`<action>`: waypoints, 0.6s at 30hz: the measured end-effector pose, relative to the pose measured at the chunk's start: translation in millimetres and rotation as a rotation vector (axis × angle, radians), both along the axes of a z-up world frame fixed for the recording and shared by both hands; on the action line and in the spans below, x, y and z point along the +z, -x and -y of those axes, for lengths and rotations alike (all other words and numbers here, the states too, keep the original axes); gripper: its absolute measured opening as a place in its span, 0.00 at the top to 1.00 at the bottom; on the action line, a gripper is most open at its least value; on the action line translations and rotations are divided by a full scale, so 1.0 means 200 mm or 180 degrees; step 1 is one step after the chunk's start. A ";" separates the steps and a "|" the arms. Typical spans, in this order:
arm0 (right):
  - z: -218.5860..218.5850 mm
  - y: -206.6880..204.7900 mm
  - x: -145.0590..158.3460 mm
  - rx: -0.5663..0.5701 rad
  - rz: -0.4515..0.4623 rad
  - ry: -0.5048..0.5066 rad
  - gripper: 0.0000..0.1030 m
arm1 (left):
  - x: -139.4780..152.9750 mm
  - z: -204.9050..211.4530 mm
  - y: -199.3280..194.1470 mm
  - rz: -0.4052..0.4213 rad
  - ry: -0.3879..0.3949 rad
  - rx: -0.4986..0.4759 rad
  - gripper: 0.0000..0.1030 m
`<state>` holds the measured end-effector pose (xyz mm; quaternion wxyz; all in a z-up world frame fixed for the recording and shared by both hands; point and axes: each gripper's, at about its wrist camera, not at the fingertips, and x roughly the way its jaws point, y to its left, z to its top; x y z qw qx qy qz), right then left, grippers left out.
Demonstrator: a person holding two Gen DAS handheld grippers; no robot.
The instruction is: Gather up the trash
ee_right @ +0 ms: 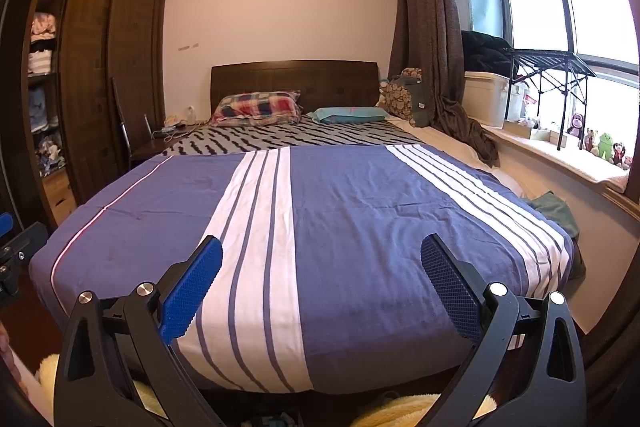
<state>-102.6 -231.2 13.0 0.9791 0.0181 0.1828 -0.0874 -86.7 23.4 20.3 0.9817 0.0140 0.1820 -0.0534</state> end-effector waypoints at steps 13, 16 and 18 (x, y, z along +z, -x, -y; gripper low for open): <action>-0.02 0.00 0.00 -0.0003 -0.0006 0.0011 0.03 | 0.02 0.00 0.01 0.0021 0.0012 -0.0023 0.08; -0.02 0.00 0.00 -0.0005 -0.0008 0.0015 0.03 | 0.02 0.00 0.01 0.0023 0.0013 -0.0025 0.08; -0.02 0.00 0.00 -0.0002 -0.0008 0.0013 0.03 | 0.03 -0.01 0.01 0.0022 0.0015 -0.0021 0.08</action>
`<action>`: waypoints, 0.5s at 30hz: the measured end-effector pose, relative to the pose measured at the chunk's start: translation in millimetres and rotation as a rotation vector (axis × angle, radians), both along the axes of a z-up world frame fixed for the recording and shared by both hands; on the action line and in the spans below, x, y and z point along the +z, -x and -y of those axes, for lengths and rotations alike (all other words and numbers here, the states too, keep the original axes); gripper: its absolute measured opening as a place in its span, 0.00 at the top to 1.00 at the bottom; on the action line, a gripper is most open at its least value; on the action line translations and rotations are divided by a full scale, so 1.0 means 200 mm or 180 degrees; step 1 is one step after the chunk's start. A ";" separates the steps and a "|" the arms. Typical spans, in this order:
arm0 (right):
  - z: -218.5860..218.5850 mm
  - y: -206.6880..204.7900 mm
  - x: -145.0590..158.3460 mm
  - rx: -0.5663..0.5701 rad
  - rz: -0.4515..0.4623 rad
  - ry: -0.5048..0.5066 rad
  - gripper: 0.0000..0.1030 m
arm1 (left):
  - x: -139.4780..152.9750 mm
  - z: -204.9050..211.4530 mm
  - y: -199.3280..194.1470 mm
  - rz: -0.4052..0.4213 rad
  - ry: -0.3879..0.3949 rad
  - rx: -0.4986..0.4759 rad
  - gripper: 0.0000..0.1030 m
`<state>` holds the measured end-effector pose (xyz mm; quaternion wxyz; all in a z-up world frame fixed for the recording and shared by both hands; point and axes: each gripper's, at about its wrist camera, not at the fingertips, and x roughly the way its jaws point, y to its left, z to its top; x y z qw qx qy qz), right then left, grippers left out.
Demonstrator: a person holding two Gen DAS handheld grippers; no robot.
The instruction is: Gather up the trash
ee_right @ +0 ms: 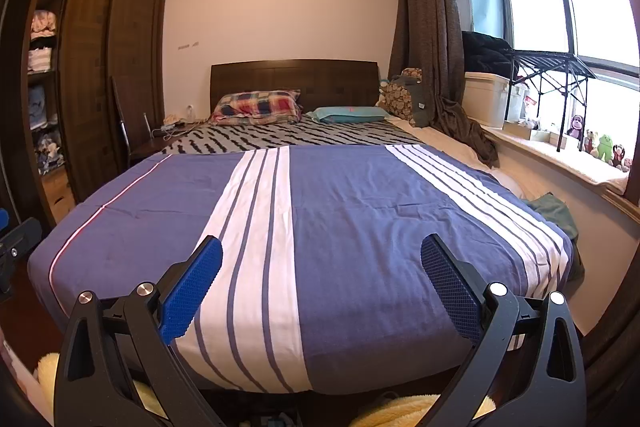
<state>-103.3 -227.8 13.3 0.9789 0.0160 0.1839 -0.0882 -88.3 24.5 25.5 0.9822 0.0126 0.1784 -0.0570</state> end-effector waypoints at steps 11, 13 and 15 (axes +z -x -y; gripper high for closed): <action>0.00 0.00 0.00 -0.0002 -0.0003 0.0006 0.03 | 0.00 0.01 0.00 -0.0001 -0.0001 -0.0001 0.08; 0.00 0.00 0.00 -0.0001 -0.0004 0.0007 0.03 | 0.00 0.01 0.00 0.0000 0.0001 -0.0001 0.08; 0.00 0.00 0.00 -0.0001 -0.0006 0.0003 0.03 | 0.00 0.01 0.00 0.0000 0.0001 -0.0009 0.08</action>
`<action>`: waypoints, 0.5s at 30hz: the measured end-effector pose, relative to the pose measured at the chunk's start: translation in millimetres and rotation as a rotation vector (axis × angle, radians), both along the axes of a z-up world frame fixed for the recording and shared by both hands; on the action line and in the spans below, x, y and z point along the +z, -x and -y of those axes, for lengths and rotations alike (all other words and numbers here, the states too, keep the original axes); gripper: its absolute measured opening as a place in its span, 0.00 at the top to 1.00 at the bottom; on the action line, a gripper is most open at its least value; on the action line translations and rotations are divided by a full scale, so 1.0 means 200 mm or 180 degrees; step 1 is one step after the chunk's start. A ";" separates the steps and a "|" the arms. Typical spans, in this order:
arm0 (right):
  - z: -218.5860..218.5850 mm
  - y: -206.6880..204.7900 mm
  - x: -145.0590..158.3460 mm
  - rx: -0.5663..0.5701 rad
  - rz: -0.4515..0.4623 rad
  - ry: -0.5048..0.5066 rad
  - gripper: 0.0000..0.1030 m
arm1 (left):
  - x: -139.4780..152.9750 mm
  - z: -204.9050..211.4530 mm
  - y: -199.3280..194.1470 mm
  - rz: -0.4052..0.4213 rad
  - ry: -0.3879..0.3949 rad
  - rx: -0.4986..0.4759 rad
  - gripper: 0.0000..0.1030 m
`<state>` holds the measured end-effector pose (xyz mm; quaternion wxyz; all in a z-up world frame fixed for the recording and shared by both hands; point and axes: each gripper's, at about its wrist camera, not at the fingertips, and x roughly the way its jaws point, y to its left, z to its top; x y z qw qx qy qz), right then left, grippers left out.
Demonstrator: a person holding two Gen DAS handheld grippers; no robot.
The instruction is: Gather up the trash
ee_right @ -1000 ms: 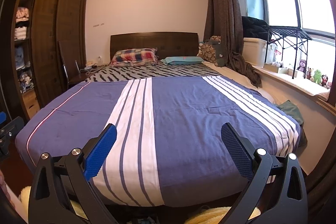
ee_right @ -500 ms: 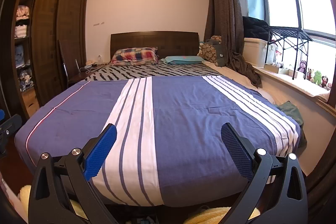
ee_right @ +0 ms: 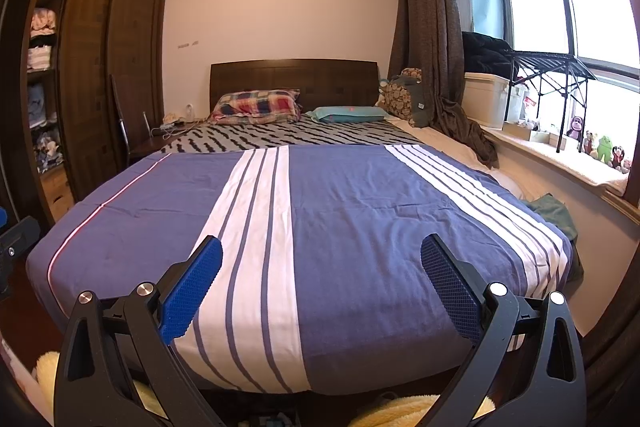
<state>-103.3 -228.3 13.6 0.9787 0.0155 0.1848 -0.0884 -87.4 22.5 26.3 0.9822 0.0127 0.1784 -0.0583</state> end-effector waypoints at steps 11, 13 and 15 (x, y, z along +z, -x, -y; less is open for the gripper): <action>0.02 0.00 0.00 -0.0016 -0.0004 -0.0012 0.03 | 0.00 0.01 0.00 0.0001 -0.0004 -0.0019 0.08; 0.02 0.00 0.00 -0.0014 -0.0004 -0.0016 0.03 | 0.00 0.01 0.00 0.0000 -0.0005 -0.0023 0.08; 0.02 0.00 0.00 -0.0011 -0.0002 -0.0013 0.03 | 0.00 0.01 0.00 -0.0005 -0.0002 -0.0014 0.08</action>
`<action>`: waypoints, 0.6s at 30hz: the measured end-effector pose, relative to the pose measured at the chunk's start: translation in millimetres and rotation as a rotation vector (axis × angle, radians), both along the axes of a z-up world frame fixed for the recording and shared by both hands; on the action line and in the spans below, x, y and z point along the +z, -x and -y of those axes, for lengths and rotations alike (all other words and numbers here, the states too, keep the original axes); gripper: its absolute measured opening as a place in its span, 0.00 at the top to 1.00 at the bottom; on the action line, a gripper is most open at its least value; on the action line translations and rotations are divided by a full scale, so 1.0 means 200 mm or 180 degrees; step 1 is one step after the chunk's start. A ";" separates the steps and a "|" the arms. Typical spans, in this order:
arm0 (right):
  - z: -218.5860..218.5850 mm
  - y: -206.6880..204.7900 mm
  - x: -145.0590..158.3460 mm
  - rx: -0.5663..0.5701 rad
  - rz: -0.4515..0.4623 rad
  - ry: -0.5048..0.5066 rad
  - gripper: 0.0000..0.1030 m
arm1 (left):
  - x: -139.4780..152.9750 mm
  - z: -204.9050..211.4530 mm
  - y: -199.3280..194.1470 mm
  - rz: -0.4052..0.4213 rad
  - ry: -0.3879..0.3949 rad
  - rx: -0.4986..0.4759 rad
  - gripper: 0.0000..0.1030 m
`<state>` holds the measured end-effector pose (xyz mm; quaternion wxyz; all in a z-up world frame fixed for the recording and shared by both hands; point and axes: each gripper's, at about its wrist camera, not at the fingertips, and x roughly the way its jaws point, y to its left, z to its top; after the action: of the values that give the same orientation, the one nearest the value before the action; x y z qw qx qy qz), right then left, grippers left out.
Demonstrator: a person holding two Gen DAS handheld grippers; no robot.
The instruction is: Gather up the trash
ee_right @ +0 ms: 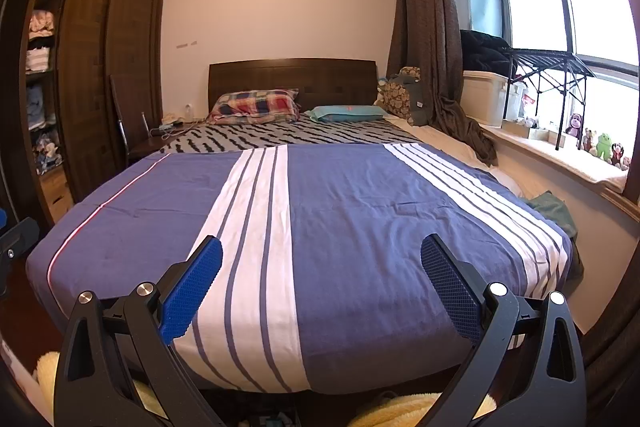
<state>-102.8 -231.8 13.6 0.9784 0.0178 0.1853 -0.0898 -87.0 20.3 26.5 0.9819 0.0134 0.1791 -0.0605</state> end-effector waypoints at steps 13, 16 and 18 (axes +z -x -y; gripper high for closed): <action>0.00 -0.02 -0.04 -0.0013 -0.0039 -0.0028 0.03 | -0.04 0.00 -0.02 -0.0085 -0.0007 -0.0043 0.08; 0.00 -0.03 -0.05 -0.0018 -0.0055 -0.0035 0.03 | -0.05 0.01 -0.03 -0.0109 0.0001 -0.0074 0.08; 0.00 -0.03 -0.06 -0.0013 -0.0064 -0.0039 0.03 | -0.06 0.01 -0.04 -0.0117 0.0015 -0.0079 0.08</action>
<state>-95.9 -231.1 2.3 0.9762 0.0232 0.1956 -0.0908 -79.5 18.4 15.1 0.9776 0.0121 0.1968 -0.0733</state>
